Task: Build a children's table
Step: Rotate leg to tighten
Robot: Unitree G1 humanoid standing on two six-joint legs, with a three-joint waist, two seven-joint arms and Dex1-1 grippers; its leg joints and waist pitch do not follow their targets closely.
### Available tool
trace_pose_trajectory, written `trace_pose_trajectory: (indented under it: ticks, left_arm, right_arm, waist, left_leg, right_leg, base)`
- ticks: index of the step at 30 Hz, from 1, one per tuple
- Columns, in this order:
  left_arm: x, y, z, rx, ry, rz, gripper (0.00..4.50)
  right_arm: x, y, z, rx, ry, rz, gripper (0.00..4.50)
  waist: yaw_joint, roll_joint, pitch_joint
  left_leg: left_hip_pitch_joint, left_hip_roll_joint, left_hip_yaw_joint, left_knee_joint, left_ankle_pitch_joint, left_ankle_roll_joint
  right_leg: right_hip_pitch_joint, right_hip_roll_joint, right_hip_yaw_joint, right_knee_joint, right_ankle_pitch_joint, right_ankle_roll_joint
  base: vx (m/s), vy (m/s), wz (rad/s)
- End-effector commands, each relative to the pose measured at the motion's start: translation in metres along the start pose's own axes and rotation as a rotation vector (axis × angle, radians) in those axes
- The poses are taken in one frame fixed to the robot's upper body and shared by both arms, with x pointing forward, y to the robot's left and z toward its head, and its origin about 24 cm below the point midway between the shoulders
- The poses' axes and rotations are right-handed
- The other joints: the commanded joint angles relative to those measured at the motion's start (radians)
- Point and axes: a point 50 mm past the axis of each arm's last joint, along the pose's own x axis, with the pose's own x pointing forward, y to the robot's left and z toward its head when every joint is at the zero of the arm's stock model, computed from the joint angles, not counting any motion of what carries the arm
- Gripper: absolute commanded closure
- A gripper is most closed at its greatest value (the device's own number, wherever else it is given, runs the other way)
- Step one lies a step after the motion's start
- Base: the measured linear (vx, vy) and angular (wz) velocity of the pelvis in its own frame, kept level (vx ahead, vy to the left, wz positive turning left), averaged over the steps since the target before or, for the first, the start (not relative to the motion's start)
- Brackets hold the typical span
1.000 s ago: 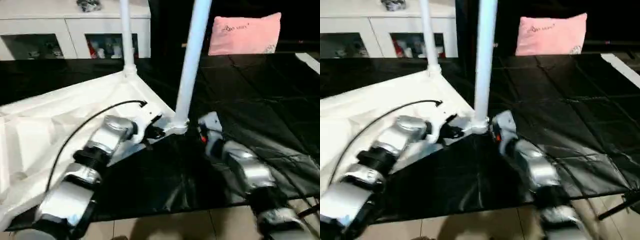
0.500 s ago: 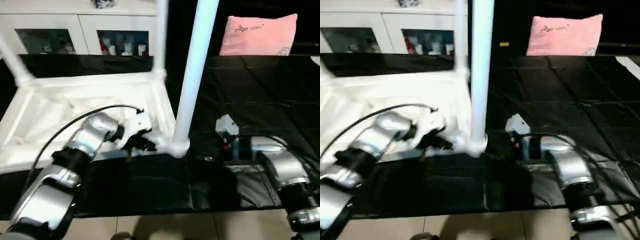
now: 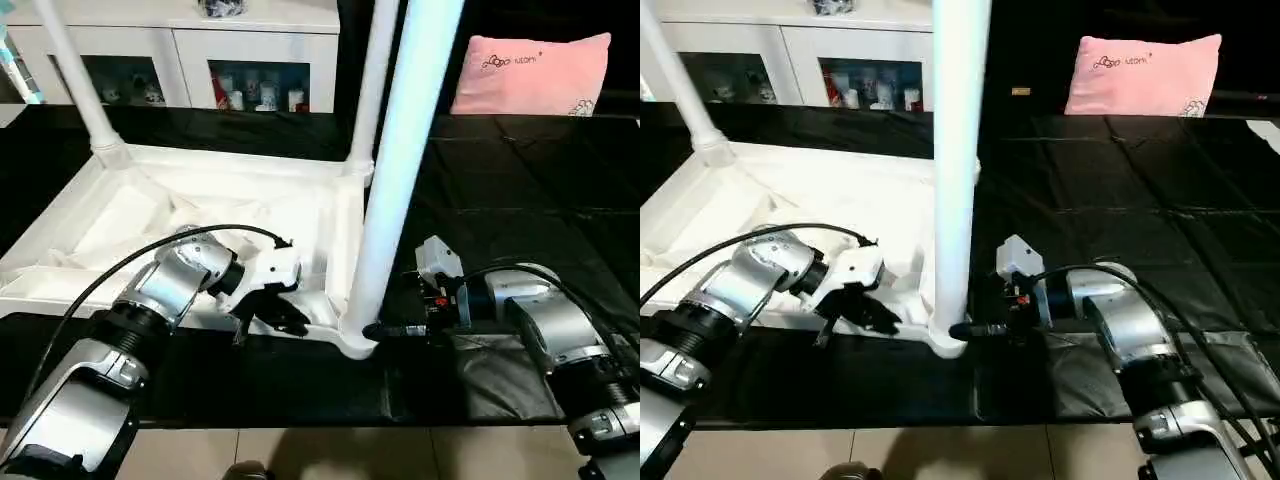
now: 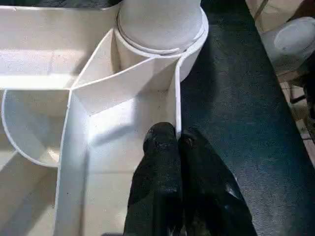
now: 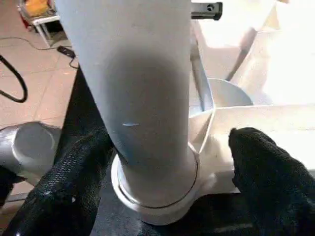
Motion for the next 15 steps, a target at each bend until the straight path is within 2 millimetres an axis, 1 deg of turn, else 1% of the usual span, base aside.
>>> trace_pose_trajectory:
  ticks: [1,2,4,5,7,9,12,13,14,15]
  left_arm:
    - [0.0107,-0.0064,0.0076,0.051,0.005,-0.094,4.5]
    - [0.0109,-0.0065,0.0078,0.052,0.004,-0.095,4.5]
    - [0.0114,-0.0067,0.0084,0.055,0.005,-0.097,4.5]
    - [0.0119,-0.0068,0.0089,0.057,0.005,-0.098,4.5]
    - [0.0122,-0.0068,0.0092,0.058,0.006,-0.098,4.5]
    - [0.0124,-0.0069,0.0093,0.059,0.007,-0.098,4.5]
    - [0.0129,-0.0071,0.0093,0.059,0.008,-0.099,4.5]
    - [0.013,-0.0071,0.0093,0.059,0.009,-0.098,4.5]
    - [0.0133,-0.0069,0.0089,0.057,0.009,-0.096,4.5]
    - [0.0133,-0.0069,0.0089,0.057,0.009,-0.096,4.5]
  right_arm:
    - [0.0028,-0.001,0.0048,-0.006,-0.01,0.024,0.92]
    - [0.003,-0.001,0.0048,-0.005,-0.011,0.025,0.92]
    - [0.0037,-0.0009,0.0047,0.002,-0.015,0.034,1.11]
    - [0.0045,-0.0006,0.0047,0.009,-0.019,0.043,1.11]
    - [0.0052,-0.0003,0.0045,0.015,-0.021,0.051,1.39]
    - [0.0056,0.0001,0.0041,0.018,-0.022,0.058,1.49]
    - [0.0064,0.0012,0.0031,0.025,-0.023,0.07,1.88]
    - [0.0065,0.0014,0.0029,0.028,-0.024,0.072,1.88]
    - [0.0066,0.002,0.0025,0.035,-0.027,0.075,1.94]
    - [0.0066,0.002,0.0025,0.035,-0.027,0.075,2.03]
  waist:
    - [-0.007,0.001,-0.071]
    - [-0.007,0.001,-0.07]
    - [-0.007,0.001,-0.07]
    - [-0.008,0.002,-0.069]
    - [-0.007,0.001,-0.068]
    - [-0.008,0.001,-0.068]
    - [-0.007,0.001,-0.069]
    - [-0.007,0.001,-0.07]
    - [-0.008,0.004,-0.069]
    - [-0.007,0.002,-0.071]
  left_leg:
    - [0.014,0.054,-0.01,-0.064,-0.178,0.048]
    - [0.015,0.054,-0.01,-0.064,-0.186,0.047]
    - [0.015,0.054,-0.01,-0.064,-0.192,0.044]
    - [0.015,0.053,-0.01,-0.064,-0.199,0.042]
    - [0.015,0.053,-0.011,-0.064,-0.205,0.04]
    - [0.014,0.052,-0.012,-0.065,-0.214,0.035]
    - [0.014,0.052,-0.011,-0.063,-0.205,0.038]
    - [0.014,0.052,-0.011,-0.063,-0.203,0.037]
    - [0.013,0.051,-0.012,-0.063,-0.203,0.038]
    - [0.014,0.051,-0.011,-0.062,-0.198,0.039]
  right_leg:
    - [0.055,-0.084,0.058,-0.057,-0.231,-0.207]
    - [0.054,-0.083,0.058,-0.059,-0.237,-0.206]
    - [0.054,-0.084,0.058,-0.059,-0.246,-0.203]
    - [0.054,-0.083,0.058,-0.06,-0.259,-0.198]
    - [0.053,-0.084,0.059,-0.062,-0.279,-0.192]
    - [0.053,-0.084,0.059,-0.064,-0.3,-0.184]
    - [0.053,-0.083,0.059,-0.062,-0.286,-0.185]
    - [0.053,-0.083,0.059,-0.061,-0.282,-0.187]
    - [0.053,-0.082,0.058,-0.062,-0.281,-0.186]
    - [0.054,-0.082,0.058,-0.06,-0.272,-0.188]
  base:
    - [0.0,0.0,0.0]
    - [0.0,0.0,0.0]
    - [0.0,0.0,0.0]
    - [0.0,0.0,0.0]
    - [0.0,0.0,0.0]
    - [0.0,0.0,0.0]
    - [0.0,0.0,0.0]
    - [0.0,0.0,0.0]
    - [0.0,0.0,0.0]
    - [0.0,0.0,0.0]
